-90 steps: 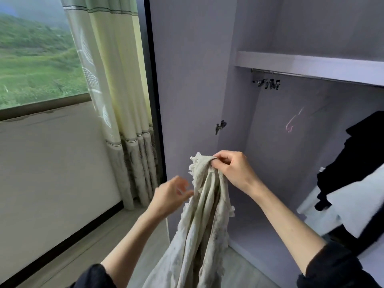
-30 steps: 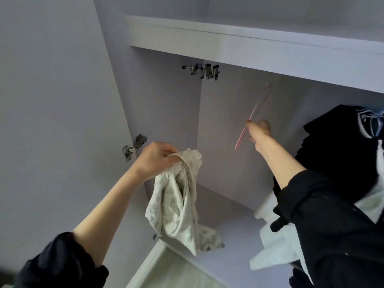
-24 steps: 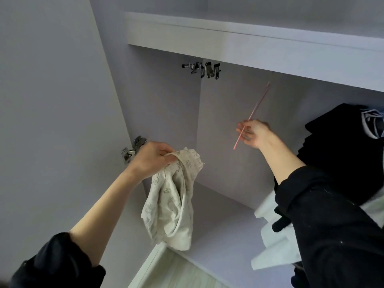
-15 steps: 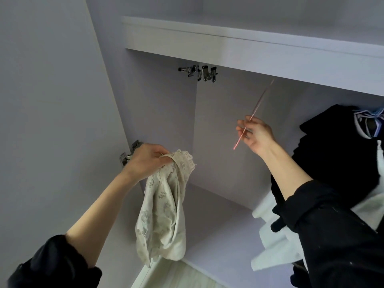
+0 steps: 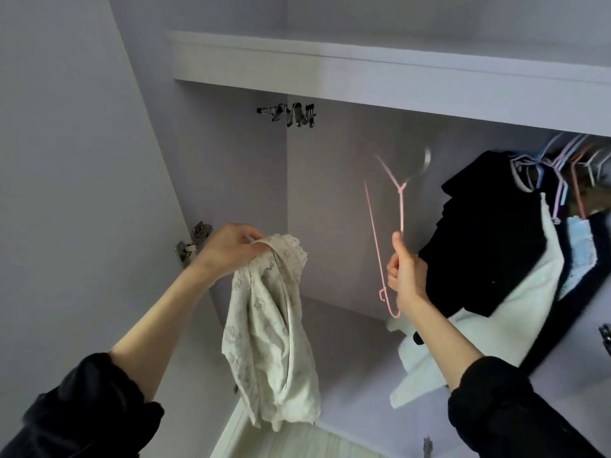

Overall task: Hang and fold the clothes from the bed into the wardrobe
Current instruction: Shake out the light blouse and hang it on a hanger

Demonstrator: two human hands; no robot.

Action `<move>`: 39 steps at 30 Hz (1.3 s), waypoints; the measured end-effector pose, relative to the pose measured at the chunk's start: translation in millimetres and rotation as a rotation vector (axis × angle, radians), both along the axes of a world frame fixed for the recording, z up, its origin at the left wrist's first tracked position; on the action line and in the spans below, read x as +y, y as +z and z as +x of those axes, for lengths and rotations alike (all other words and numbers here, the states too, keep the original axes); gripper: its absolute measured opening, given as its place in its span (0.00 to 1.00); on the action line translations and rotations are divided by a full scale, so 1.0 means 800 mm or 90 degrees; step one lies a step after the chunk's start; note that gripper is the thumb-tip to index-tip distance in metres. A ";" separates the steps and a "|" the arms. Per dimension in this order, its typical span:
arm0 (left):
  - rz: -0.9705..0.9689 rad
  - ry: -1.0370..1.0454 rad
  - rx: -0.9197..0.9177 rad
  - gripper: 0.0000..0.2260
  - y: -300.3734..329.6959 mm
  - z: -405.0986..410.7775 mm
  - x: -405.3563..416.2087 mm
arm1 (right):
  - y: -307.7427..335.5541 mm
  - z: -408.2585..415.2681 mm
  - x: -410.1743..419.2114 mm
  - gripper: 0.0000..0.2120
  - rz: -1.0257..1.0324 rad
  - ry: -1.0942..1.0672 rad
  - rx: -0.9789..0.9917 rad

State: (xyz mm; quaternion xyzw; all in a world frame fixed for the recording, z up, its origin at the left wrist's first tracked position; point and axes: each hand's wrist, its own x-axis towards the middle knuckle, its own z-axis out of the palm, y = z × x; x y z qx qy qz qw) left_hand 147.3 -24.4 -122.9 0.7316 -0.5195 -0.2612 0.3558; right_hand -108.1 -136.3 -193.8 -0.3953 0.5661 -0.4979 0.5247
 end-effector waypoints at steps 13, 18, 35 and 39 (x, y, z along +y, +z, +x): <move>0.057 -0.028 0.014 0.05 -0.013 -0.005 -0.005 | -0.029 -0.033 0.024 0.24 -0.035 -0.027 0.173; 0.063 -0.015 -0.031 0.02 -0.027 -0.001 -0.006 | -0.028 -0.035 0.025 0.23 0.054 0.009 0.089; -0.020 0.006 -0.184 0.02 -0.010 -0.028 0.001 | -0.003 0.031 0.064 0.24 -0.182 0.220 0.564; -0.027 -0.049 -0.264 0.03 -0.009 -0.045 0.010 | 0.007 0.053 0.069 0.27 -0.129 0.240 0.405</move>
